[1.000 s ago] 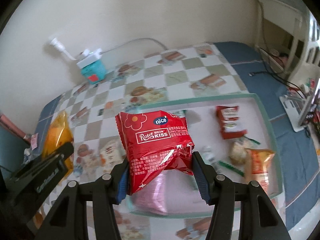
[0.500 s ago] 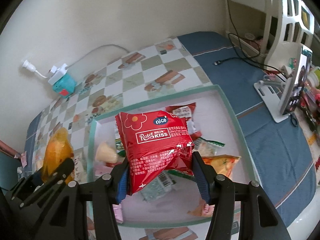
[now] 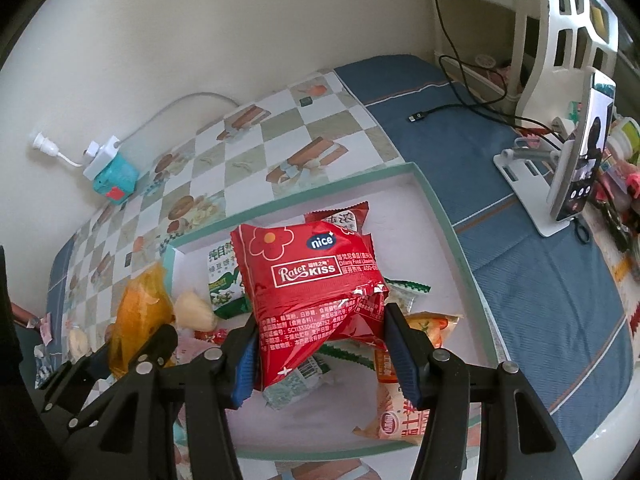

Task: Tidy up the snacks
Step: 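Carry the orange cake bag and red nice pack over the tray, then open both tools to drop the two packs into the tray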

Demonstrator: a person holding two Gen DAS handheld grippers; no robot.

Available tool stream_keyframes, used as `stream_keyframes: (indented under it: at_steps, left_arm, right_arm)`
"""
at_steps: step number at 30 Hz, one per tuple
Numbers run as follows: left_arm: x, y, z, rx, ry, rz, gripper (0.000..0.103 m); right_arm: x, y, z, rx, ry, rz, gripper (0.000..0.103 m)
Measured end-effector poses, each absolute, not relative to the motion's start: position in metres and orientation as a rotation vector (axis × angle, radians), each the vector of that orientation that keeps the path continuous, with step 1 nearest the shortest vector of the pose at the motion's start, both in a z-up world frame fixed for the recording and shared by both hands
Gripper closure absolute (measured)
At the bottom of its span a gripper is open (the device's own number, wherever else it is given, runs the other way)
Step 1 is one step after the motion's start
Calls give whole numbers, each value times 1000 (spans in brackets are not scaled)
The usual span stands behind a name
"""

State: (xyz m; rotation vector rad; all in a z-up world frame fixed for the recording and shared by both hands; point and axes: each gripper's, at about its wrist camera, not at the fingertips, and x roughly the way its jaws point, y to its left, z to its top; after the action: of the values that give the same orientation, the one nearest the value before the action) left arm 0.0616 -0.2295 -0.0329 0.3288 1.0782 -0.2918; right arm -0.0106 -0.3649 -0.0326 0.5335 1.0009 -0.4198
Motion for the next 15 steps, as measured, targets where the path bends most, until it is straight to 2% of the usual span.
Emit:
stream_keyframes:
  at_steps: [5, 9, 13, 15]
  left_arm:
    - [62, -228, -32, 315, 1071, -301, 59]
    - [64, -224, -31, 299, 1076, -291, 53]
    - [66, -218, -27, 271, 1072, -280, 52]
    - [67, -214, -25, 259, 1069, -273, 45]
  right_arm:
    - [-10, -366, -34, 528, 1009, -426, 43]
    - [-10, -367, -35, 524, 1017, -429, 41]
    - [-10, -367, -36, 513, 1021, -436, 39]
    - [-10, -367, -36, 500, 1028, -450, 37]
